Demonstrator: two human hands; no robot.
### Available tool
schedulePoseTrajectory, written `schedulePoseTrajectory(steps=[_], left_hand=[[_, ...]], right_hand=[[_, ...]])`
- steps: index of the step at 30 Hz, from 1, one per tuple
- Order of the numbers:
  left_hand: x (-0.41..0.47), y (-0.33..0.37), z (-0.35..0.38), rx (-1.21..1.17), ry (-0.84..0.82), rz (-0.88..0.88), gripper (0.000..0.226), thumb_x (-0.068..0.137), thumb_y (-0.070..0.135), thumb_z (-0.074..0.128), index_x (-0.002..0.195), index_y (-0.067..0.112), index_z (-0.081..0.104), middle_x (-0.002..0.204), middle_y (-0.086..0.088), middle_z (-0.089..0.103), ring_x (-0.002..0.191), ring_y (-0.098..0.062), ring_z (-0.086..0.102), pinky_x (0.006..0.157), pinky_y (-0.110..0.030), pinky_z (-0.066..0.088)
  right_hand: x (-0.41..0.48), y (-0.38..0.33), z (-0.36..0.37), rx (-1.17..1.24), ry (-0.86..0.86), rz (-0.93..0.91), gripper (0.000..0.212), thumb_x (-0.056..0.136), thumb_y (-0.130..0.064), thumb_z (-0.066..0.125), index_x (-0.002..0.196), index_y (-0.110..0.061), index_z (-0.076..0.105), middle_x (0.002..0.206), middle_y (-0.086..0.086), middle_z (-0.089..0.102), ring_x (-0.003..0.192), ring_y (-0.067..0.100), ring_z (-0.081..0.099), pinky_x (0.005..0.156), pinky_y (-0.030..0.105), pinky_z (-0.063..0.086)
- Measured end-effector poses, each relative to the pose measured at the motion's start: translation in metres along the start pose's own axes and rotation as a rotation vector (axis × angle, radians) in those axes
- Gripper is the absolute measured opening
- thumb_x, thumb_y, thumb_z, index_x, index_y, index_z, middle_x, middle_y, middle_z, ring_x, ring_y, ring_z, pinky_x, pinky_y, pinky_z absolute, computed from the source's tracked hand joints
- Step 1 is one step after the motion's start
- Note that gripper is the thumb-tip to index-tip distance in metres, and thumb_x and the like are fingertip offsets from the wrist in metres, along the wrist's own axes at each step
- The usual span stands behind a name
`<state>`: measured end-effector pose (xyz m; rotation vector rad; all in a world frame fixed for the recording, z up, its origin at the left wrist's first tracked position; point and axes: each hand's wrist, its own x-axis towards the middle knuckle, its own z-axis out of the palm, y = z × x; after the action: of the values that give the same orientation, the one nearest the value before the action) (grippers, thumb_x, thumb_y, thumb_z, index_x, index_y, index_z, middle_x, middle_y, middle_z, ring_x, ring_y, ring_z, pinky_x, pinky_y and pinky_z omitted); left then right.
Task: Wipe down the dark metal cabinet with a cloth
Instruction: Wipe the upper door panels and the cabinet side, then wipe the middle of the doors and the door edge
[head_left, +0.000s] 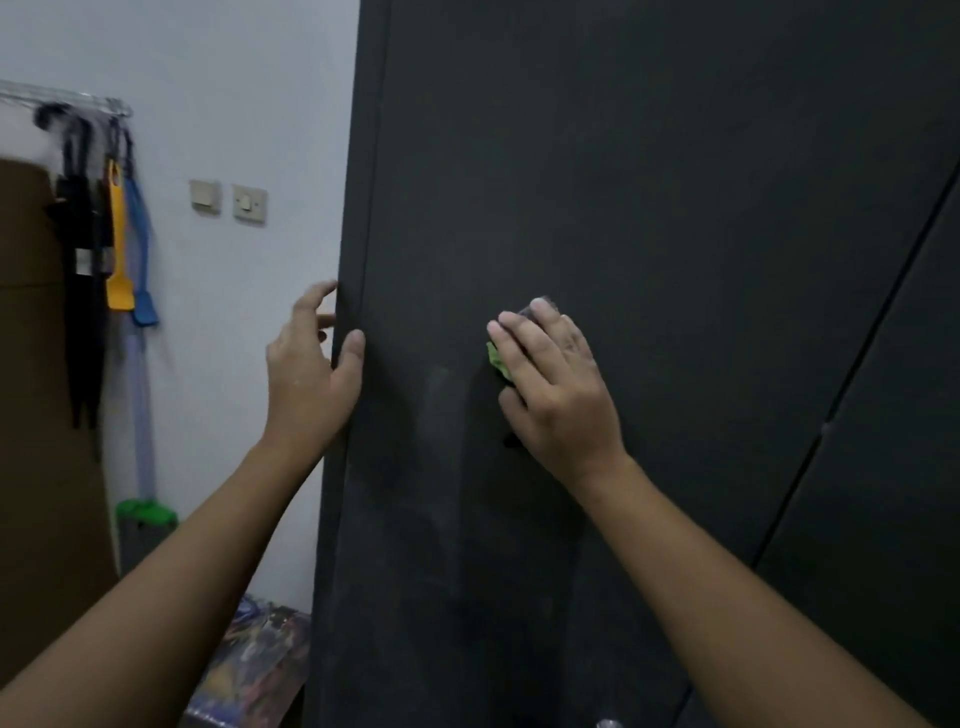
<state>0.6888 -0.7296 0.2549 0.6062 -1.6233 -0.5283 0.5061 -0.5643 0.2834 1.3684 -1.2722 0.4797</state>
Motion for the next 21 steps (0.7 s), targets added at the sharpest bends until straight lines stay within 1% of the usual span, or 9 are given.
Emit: schedulePoseTrajectory(steps=[2, 3, 6, 8, 10, 13, 17, 19, 21], left_hand=[[0.0, -0.001, -0.001, -0.054, -0.016, -0.091, 0.037, 0.098, 0.025, 0.057, 0.135, 0.02, 0.053, 0.113, 0.005, 0.064, 0.107, -0.013, 0.061, 0.09, -0.021, 0.047], [-0.001, -0.003, -0.002, -0.091, -0.025, -0.12, 0.033, 0.099, 0.026, 0.057, 0.131, 0.02, 0.057, 0.11, 0.008, 0.066, 0.105, -0.01, 0.063, 0.089, -0.019, 0.048], [-0.003, -0.008, -0.008, -0.199, -0.065, -0.196, 0.027, 0.099, 0.029, 0.057, 0.125, 0.025, 0.064, 0.108, 0.013, 0.069, 0.102, -0.001, 0.064, 0.095, -0.031, 0.053], [-0.003, -0.014, -0.012, -0.207, -0.112, -0.222, 0.027, 0.099, 0.026, 0.057, 0.125, 0.027, 0.065, 0.106, 0.015, 0.069, 0.101, 0.002, 0.064, 0.095, -0.032, 0.053], [-0.004, -0.023, -0.013, -0.215, -0.167, -0.253, 0.027, 0.1, 0.024, 0.056, 0.124, 0.028, 0.067, 0.107, 0.014, 0.072, 0.102, -0.002, 0.066, 0.095, -0.034, 0.054], [-0.009, -0.035, -0.016, -0.233, -0.238, -0.331, 0.028, 0.101, 0.016, 0.053, 0.12, 0.027, 0.07, 0.106, 0.016, 0.073, 0.103, -0.005, 0.067, 0.098, -0.036, 0.053], [-0.018, -0.045, -0.021, -0.334, -0.307, -0.469, 0.035, 0.102, 0.006, 0.046, 0.115, 0.024, 0.072, 0.109, 0.008, 0.074, 0.105, -0.011, 0.068, 0.098, -0.035, 0.054], [-0.024, -0.047, -0.024, -0.383, -0.361, -0.535, 0.038, 0.102, 0.003, 0.043, 0.108, 0.025, 0.073, 0.108, 0.005, 0.074, 0.105, -0.014, 0.067, 0.091, -0.032, 0.056], [-0.033, -0.052, -0.028, -0.427, -0.411, -0.587, 0.04, 0.102, 0.002, 0.042, 0.104, 0.028, 0.072, 0.107, 0.004, 0.074, 0.105, -0.015, 0.066, 0.082, -0.028, 0.054]], right_hand=[[-0.005, -0.02, 0.015, 0.019, -0.007, -0.033, 0.046, 0.086, -0.003, 0.054, 0.131, -0.006, 0.064, 0.136, 0.01, 0.062, 0.134, 0.032, 0.051, 0.113, 0.048, 0.039], [-0.011, -0.028, 0.022, 0.03, -0.037, -0.085, 0.045, 0.089, -0.004, 0.052, 0.132, -0.007, 0.063, 0.137, 0.01, 0.061, 0.135, 0.031, 0.05, 0.114, 0.048, 0.038], [-0.038, -0.053, 0.042, 0.031, -0.261, -0.393, 0.044, 0.095, -0.013, 0.057, 0.138, -0.012, 0.058, 0.143, 0.007, 0.057, 0.14, 0.028, 0.045, 0.119, 0.044, 0.032], [-0.051, -0.06, 0.048, 0.019, -0.437, -0.62, 0.049, 0.091, -0.019, 0.068, 0.139, -0.016, 0.058, 0.142, 0.002, 0.057, 0.141, 0.024, 0.043, 0.12, 0.041, 0.029], [-0.044, -0.055, 0.047, 0.024, -0.469, -0.715, 0.046, 0.089, -0.02, 0.069, 0.134, -0.02, 0.063, 0.137, -0.001, 0.061, 0.139, 0.022, 0.046, 0.117, 0.039, 0.031], [-0.001, -0.037, 0.04, 0.077, -0.307, -0.624, 0.039, 0.094, -0.015, 0.049, 0.128, -0.016, 0.067, 0.132, 0.004, 0.065, 0.132, 0.028, 0.053, 0.112, 0.042, 0.036], [0.052, -0.037, 0.036, 0.021, -0.135, -0.303, 0.043, 0.091, -0.008, 0.051, 0.131, -0.01, 0.064, 0.135, 0.008, 0.063, 0.134, 0.029, 0.052, 0.113, 0.044, 0.039], [0.056, -0.053, 0.043, 0.029, -0.114, -0.214, 0.045, 0.09, -0.007, 0.051, 0.132, -0.009, 0.063, 0.137, 0.009, 0.061, 0.135, 0.029, 0.05, 0.115, 0.045, 0.037], [0.047, -0.072, 0.051, 0.067, -0.157, -0.224, 0.046, 0.088, -0.008, 0.051, 0.133, -0.008, 0.062, 0.137, 0.009, 0.061, 0.135, 0.029, 0.05, 0.116, 0.045, 0.035]])
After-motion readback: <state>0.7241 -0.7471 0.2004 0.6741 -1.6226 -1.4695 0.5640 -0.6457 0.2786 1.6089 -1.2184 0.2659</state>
